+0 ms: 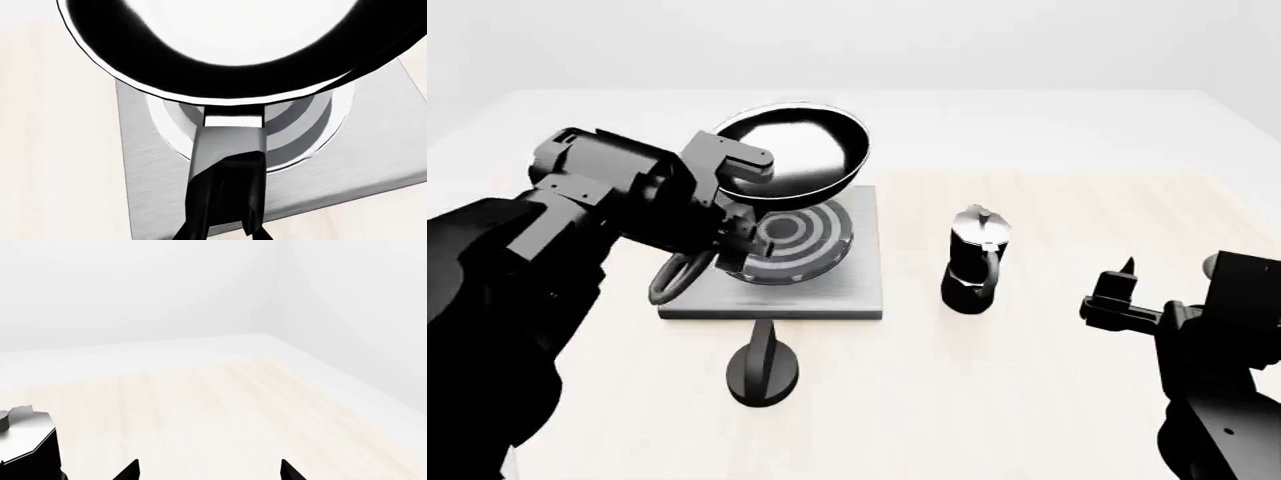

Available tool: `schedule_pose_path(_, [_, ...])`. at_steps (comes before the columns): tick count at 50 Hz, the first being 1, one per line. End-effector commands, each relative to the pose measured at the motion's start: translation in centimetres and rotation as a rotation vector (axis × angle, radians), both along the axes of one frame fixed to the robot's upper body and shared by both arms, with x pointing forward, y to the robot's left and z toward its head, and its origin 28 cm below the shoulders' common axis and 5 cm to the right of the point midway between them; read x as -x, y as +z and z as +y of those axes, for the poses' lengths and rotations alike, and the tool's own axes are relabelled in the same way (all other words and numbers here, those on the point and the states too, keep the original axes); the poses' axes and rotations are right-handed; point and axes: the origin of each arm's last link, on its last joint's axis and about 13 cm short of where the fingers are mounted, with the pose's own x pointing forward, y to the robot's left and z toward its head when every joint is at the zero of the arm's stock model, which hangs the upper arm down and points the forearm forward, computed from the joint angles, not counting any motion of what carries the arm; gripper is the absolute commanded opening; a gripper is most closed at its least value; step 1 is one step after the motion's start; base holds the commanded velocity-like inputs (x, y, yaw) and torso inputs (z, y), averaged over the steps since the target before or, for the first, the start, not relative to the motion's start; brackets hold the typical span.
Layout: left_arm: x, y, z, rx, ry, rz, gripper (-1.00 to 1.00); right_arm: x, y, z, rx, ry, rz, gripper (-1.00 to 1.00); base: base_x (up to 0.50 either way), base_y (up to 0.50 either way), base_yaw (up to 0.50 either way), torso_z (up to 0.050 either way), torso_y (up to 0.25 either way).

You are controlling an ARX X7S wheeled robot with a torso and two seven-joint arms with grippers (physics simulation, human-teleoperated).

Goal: Turn on the stove and put the frying pan on it.

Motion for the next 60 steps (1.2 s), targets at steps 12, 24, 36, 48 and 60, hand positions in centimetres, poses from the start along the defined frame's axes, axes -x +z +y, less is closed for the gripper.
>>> schedule_pose_path(12, [-0.1, -3.3, 0.1, -0.053, 0.003, 0.042, -1.00, 0.0, -0.6, 0.0, -0.008, 0.003, 0.009, 1.00, 0.00, 0.00, 0.00, 0.000, 0.002])
schedule_pose_path(24, [0.1, -3.9, 0.3, -0.058, 0.027, 0.059, -1.00, -0.1, -0.7, -0.1, -0.008, 0.003, 0.013, 1.00, 0.00, 0.00, 0.00, 0.002, 0.001])
schedule_pose_path(36, [0.4, -5.1, 0.5, -0.046, 0.035, 0.095, -1.00, 0.0, -0.6, -0.1, -0.010, 0.004, 0.007, 1.00, 0.00, 0.00, 0.00, 0.000, 0.001])
schedule_pose_path(48, [0.6, -6.0, 0.6, -0.033, 0.030, 0.121, -1.00, 0.1, -0.6, -0.1, -0.009, 0.003, 0.006, 1.00, 0.00, 0.00, 0.00, 0.000, 0.000])
schedule_pose_path(60, [0.5, -5.3, 0.6, 0.001, 0.021, 0.109, 1.00, 0.0, -0.7, -0.1, -0.009, 0.003, 0.008, 1.00, 0.00, 0.00, 0.00, 0.000, 0.000])
